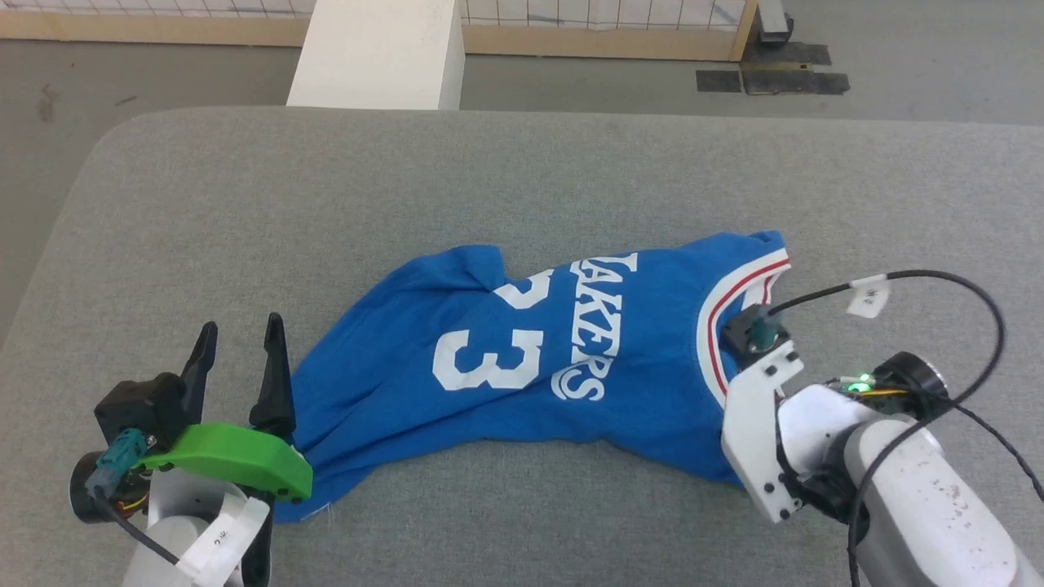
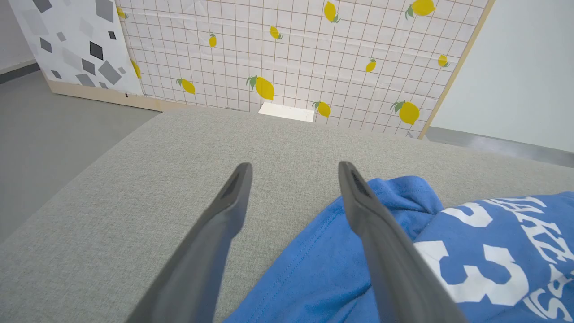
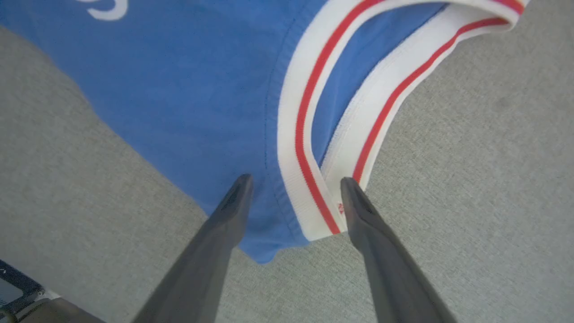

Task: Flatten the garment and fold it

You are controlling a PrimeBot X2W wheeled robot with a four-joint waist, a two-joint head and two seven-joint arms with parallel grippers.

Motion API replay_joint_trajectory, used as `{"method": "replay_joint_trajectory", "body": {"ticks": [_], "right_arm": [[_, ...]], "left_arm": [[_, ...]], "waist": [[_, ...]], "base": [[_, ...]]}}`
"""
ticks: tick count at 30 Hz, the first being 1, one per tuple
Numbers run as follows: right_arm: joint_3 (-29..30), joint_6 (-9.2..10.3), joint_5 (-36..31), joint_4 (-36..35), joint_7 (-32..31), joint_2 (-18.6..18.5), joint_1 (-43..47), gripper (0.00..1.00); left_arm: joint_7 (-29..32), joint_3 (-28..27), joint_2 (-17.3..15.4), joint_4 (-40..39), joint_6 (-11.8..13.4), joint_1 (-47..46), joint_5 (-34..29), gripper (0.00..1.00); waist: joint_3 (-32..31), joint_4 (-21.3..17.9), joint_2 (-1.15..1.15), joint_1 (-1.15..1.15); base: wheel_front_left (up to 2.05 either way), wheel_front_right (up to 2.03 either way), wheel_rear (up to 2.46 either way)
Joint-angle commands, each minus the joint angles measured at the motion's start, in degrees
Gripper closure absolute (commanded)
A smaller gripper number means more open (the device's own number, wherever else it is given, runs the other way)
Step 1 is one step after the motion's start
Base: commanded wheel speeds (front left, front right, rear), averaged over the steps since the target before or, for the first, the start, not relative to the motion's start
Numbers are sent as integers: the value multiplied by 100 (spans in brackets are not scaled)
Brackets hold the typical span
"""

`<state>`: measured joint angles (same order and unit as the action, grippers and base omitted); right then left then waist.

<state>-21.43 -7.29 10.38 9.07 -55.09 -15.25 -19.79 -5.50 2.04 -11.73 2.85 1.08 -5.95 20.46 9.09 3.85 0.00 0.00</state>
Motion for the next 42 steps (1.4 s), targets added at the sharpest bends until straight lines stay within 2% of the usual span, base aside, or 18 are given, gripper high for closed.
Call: {"method": "replay_joint_trajectory", "body": {"ticks": [1,10,11,12,13,18,22,26,32,37,42], "right_arm": [[-103,-20,52,67,-59,-39,-100,0],[-787,-20,402,548,-283,-260,-178,0],[-829,-20,454,574,-281,-279,-186,24],[-848,-20,492,576,-245,-290,-198,89],[-852,-20,529,574,-181,-306,-218,100],[-546,-20,656,542,136,-365,-346,100],[32,-20,536,601,420,-386,-577,100],[609,-20,332,944,609,-332,-1048,100],[1551,-20,-277,1692,981,-73,-1981,100],[2300,-20,-1101,2290,1243,109,-2577,100],[2506,-20,-1567,2836,1169,353,-2638,100]], "left_arm": [[-33,5,24,3,19,-93,26,0],[-76,78,60,37,17,-163,68,0],[-84,82,66,46,18,-166,78,0],[-88,86,68,54,18,-166,84,0],[-92,91,67,63,19,-164,89,0],[-101,104,54,98,25,-174,107,0],[-98,124,46,80,31,-193,118,0],[-100,165,47,33,22,-242,124,0],[-120,311,109,20,-39,-460,127,0],[-170,422,170,63,-85,-631,132,0],[-202,474,189,146,-100,-708,143,0]], "waist": [[58,35,0,0],[209,79,0,0],[214,74,0,0],[214,69,0,0],[211,61,0,0],[173,30,0,0],[177,14,0,0],[253,31,0,0],[503,218,0,0],[708,396,0,0],[768,456,0,0]], "base": [[0,0,0],[0,0,0],[0,0,0],[0,0,0],[0,0,0],[0,0,0],[0,0,0],[0,0,0],[0,0,0],[0,0,0],[0,0,0]]}}
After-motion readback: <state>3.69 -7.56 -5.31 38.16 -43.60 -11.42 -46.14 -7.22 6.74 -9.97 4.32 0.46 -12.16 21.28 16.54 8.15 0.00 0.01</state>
